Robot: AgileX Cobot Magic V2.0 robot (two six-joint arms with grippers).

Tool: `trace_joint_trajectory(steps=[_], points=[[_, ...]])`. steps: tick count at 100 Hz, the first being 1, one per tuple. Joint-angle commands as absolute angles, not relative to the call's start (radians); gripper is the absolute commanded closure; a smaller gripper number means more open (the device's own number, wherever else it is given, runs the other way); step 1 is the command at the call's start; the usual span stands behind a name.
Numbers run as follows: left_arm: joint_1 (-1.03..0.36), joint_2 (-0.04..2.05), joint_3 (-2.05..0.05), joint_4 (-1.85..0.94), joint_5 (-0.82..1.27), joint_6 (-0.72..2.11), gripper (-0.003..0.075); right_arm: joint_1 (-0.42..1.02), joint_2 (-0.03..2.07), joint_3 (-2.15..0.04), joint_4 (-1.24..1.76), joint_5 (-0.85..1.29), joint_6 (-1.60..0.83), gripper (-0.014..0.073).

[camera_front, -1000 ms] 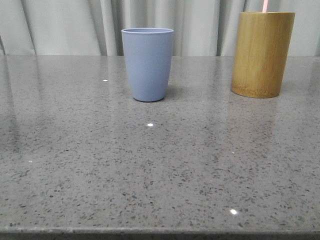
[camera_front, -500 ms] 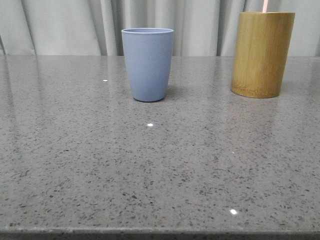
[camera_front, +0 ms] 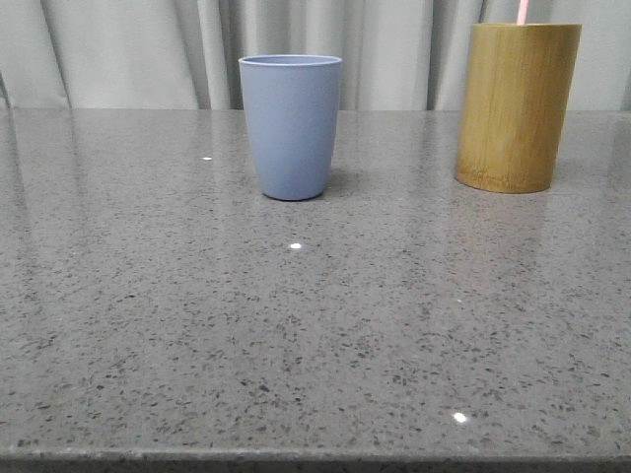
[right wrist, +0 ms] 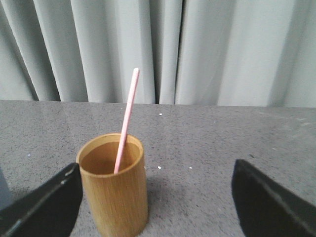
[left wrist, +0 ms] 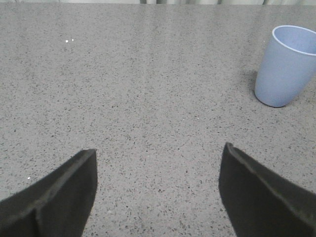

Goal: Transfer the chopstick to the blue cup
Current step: 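Grasp the pink straw in the bamboo cup with the right gripper, lift out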

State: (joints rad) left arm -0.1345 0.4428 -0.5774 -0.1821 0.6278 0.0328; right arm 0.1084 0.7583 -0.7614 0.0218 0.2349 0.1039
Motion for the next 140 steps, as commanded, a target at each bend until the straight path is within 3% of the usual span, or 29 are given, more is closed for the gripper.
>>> trace_joint_trajectory(steps=[1, 66, 140], points=[[-0.132, 0.447, -0.605, -0.191, 0.556, 0.032, 0.0218, 0.119, 0.855, -0.842, 0.022, 0.093, 0.102, -0.0020], [-0.132, 0.447, -0.605, -0.191, 0.556, 0.032, 0.0218, 0.172, 1.371, -1.261, 0.025, 0.053, 0.104, -0.0020], [-0.132, 0.447, -0.605, -0.191, 0.555, 0.032, 0.0218, 0.173, 1.562, -1.344, 0.056, 0.039, 0.105, -0.0002]])
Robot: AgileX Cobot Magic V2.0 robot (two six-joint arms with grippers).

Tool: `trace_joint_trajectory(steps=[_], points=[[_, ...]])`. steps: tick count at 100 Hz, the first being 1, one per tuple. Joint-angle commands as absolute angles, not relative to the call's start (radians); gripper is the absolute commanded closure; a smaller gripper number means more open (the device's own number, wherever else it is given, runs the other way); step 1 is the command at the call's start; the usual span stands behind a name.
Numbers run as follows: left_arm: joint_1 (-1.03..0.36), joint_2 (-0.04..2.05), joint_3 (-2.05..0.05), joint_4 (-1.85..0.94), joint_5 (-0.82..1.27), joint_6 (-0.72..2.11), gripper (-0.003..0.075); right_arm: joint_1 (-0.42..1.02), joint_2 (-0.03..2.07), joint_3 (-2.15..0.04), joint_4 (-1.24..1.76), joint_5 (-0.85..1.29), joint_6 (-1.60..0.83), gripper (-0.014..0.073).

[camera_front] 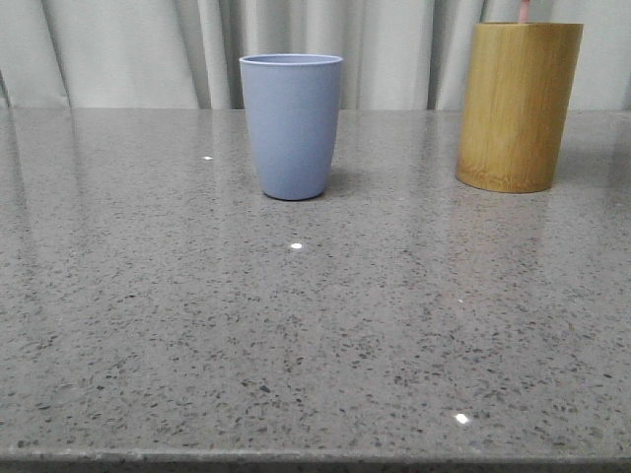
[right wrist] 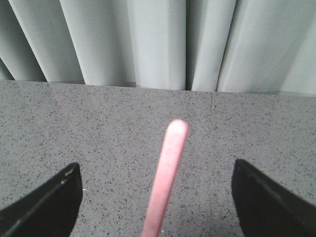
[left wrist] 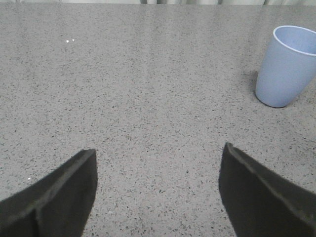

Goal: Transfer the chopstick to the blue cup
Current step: 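Grasp the pink straw in the bamboo cup with the right gripper, lift out, then carry the pink straw over the blue cup and lower it in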

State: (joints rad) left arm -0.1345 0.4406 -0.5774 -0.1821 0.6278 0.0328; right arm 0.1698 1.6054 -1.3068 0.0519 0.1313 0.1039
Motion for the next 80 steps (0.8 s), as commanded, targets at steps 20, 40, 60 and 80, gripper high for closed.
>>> trace_joint_trajectory(steps=[20, 40, 60, 80], points=[[-0.132, 0.447, -0.605, -0.191, 0.554, 0.032, 0.0218, 0.173, 1.562, -1.344, 0.057, 0.038, 0.105, 0.0176], [-0.132, 0.447, -0.605, -0.191, 0.554, 0.032, 0.0218, 0.173, 1.562, -1.344, 0.084, 0.031, 0.105, 0.0407], [-0.132, 0.447, -0.605, -0.191, 0.554, 0.032, 0.0218, 0.173, 1.562, -1.344, 0.089, 0.000, 0.105, 0.0594], [-0.132, 0.447, -0.605, -0.191, 0.554, 0.032, 0.0218, 0.173, 1.552, -1.348, 0.089, 0.000, 0.105, 0.0663]])
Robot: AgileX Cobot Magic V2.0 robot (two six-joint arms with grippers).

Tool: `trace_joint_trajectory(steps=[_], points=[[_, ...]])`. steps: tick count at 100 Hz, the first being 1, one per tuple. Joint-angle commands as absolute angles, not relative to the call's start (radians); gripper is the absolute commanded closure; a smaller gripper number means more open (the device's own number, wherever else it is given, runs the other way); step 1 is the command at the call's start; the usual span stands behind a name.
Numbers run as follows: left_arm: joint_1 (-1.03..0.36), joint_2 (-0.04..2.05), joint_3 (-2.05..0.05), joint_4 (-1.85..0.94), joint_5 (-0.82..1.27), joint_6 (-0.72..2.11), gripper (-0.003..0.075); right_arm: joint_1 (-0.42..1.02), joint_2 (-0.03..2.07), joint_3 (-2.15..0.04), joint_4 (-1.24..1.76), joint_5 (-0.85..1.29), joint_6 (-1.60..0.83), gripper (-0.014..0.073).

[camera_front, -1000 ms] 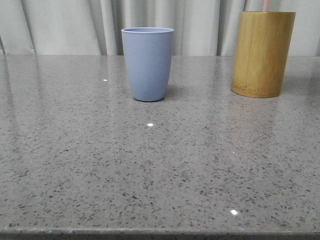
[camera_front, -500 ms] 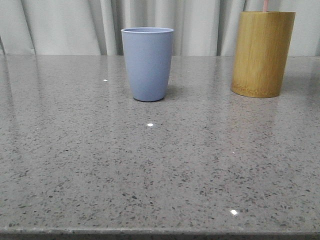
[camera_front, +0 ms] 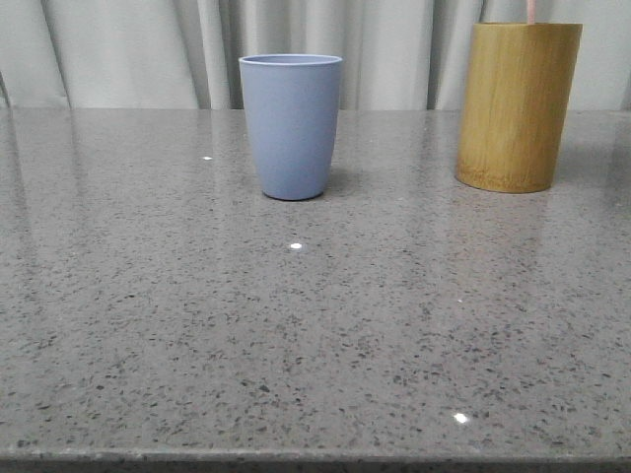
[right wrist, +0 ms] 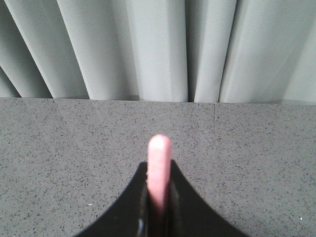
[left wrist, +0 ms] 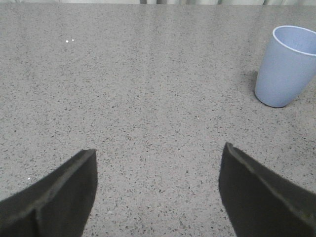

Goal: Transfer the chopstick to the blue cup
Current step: 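Carry the pink straw over the blue cup and lower it in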

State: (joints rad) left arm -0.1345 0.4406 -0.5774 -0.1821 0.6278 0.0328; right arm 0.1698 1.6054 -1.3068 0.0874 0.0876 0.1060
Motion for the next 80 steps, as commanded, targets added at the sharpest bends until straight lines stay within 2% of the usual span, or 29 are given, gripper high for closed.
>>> trace_joint_trajectory(steps=[1, 51, 80], points=[[-0.132, 0.447, -0.605, -0.191, 0.554, 0.032, 0.0218, 0.173, 1.551, -1.348, 0.089, 0.000, 0.105, 0.0663], [-0.132, 0.447, -0.605, -0.191, 0.552, 0.032, 0.0218, 0.184, 1.450, -1.495, 0.072, 0.019, 0.103, 0.0663], [-0.132, 0.447, -0.605, -0.191, 0.552, 0.032, 0.0218, 0.331, 1.435, -1.566, 0.072, 0.021, 0.104, 0.0663]])
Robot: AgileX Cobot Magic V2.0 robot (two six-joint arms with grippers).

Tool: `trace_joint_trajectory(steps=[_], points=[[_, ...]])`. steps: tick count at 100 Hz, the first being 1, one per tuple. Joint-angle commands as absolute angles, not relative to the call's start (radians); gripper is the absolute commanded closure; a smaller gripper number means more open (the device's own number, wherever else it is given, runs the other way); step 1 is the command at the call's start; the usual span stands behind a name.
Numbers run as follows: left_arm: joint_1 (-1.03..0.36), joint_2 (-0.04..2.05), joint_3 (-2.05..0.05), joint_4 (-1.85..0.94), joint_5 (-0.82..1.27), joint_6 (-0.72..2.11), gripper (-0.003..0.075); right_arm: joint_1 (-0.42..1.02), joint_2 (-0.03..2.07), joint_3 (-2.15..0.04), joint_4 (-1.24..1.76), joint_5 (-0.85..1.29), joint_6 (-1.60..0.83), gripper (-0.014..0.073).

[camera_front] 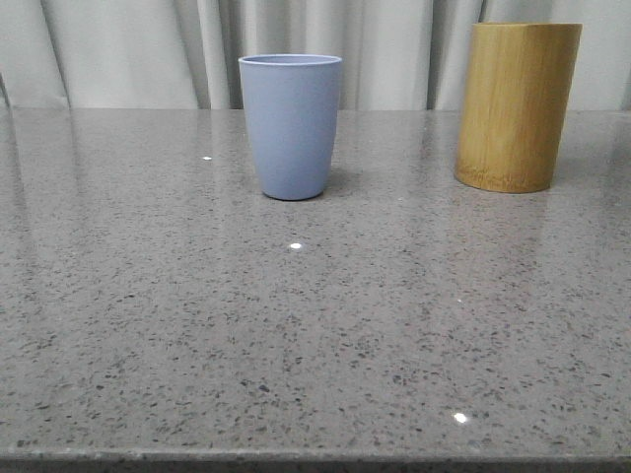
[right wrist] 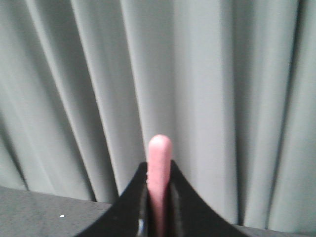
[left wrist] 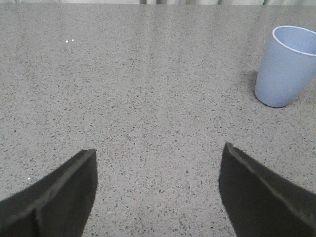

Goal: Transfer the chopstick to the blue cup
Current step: 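Carry the pink straw over the blue cup and lower it in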

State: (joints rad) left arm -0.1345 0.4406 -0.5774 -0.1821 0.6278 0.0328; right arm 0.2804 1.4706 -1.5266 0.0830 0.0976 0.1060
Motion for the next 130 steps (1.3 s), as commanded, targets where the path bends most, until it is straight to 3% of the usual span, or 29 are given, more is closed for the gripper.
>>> trace_joint_trajectory(steps=[1, 37, 96, 110, 130], points=[[-0.132, 0.447, -0.605, -0.191, 0.552, 0.032, 0.0218, 0.335, 1.436, -1.566, 0.072, 0.019, 0.104, 0.0663], [-0.132, 0.447, -0.605, -0.191, 0.552, 0.032, 0.0218, 0.538, 1.528, -1.566, 0.072, -0.121, 0.104, 0.0663], [-0.132, 0.447, -0.605, -0.191, 0.552, 0.032, 0.0218, 0.585, 1.696, -1.566, 0.073, -0.017, 0.105, 0.0655], [-0.132, 0.447, -0.605, -0.191, 0.552, 0.032, 0.0218, 0.585, 1.702, -1.566, 0.074, 0.028, 0.105, 0.0568], [-0.132, 0.447, -0.605, -0.191, 0.552, 0.032, 0.0218, 0.585, 1.702, -1.566, 0.101, 0.039, 0.105, 0.0340]])
